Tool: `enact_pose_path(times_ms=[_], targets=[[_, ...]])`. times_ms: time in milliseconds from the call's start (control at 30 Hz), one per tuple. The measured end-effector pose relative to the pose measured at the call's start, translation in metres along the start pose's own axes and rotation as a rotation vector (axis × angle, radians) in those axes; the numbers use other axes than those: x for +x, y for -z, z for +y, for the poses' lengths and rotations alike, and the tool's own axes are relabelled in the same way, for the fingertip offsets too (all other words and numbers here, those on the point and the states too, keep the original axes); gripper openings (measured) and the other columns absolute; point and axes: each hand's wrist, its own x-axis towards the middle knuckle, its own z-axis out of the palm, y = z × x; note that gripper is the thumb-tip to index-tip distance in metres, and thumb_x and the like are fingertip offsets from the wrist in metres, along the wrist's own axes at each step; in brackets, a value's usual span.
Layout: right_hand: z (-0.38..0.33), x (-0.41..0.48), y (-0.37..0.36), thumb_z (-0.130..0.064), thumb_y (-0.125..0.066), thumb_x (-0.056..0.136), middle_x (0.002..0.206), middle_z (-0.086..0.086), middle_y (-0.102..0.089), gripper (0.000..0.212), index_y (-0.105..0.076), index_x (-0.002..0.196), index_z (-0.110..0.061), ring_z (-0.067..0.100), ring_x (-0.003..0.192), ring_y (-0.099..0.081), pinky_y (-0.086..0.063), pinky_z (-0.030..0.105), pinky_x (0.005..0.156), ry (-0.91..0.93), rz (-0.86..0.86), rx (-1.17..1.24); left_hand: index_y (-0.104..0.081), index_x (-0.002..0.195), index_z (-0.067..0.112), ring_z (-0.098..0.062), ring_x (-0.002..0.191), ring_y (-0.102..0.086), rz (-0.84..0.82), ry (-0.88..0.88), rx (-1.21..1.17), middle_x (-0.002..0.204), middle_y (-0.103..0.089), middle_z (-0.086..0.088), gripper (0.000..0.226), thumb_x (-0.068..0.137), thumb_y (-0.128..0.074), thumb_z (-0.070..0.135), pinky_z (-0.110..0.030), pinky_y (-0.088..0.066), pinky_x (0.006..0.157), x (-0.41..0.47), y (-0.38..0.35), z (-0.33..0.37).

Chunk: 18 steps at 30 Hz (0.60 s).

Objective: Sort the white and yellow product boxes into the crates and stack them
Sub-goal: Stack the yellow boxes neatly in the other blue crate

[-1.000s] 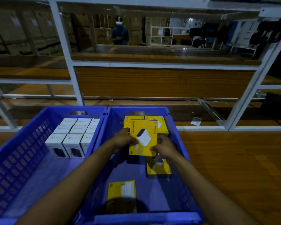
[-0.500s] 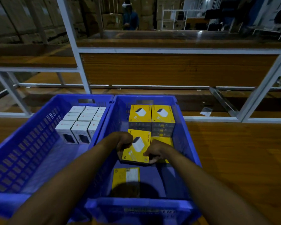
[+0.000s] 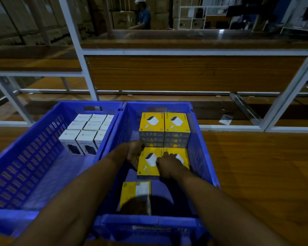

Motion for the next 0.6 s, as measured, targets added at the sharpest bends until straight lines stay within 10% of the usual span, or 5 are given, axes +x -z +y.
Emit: enact_pose_path(times_ms=[367, 500, 600], targets=[[0.005, 0.0, -0.002, -0.012, -0.068, 0.084, 0.125, 0.024, -0.044, 0.047, -0.049, 0.126, -0.004, 0.047, 0.111, -0.048, -0.047, 0.052, 0.084, 0.011, 0.065, -0.098, -0.06, 0.092, 0.003, -0.036, 0.085, -0.057, -0.033, -0.024, -0.07, 0.075, -0.072, -0.019, 0.074, 0.096, -0.023, 0.067, -0.046, -0.052, 0.067, 0.0, -0.002, 0.001], [0.003, 0.002, 0.002, -0.016, -0.073, 0.08, 0.124, 0.023, -0.047, 0.052, -0.052, 0.126, -0.006, 0.045, 0.11, -0.051, -0.047, 0.049, 0.088, -0.01, 0.046, -0.091, -0.056, 0.088, 0.01, -0.026, 0.073, -0.053, 0.112, -0.087, 0.024, 0.087, -0.059, -0.011, 0.04, 0.101, -0.042, 0.046, -0.042, -0.051, 0.075, 0.006, -0.011, -0.004], [0.001, 0.002, 0.003, -0.02, -0.071, 0.082, 0.124, 0.02, -0.047, 0.048, -0.055, 0.126, -0.01, 0.044, 0.111, -0.051, -0.047, 0.048, 0.09, -0.031, 0.039, -0.069, -0.066, 0.104, -0.004, -0.023, 0.07, -0.057, 0.319, -0.12, 0.516, 0.092, -0.06, -0.017, 0.022, 0.095, -0.053, 0.012, -0.039, -0.049, 0.079, 0.003, -0.022, -0.012]])
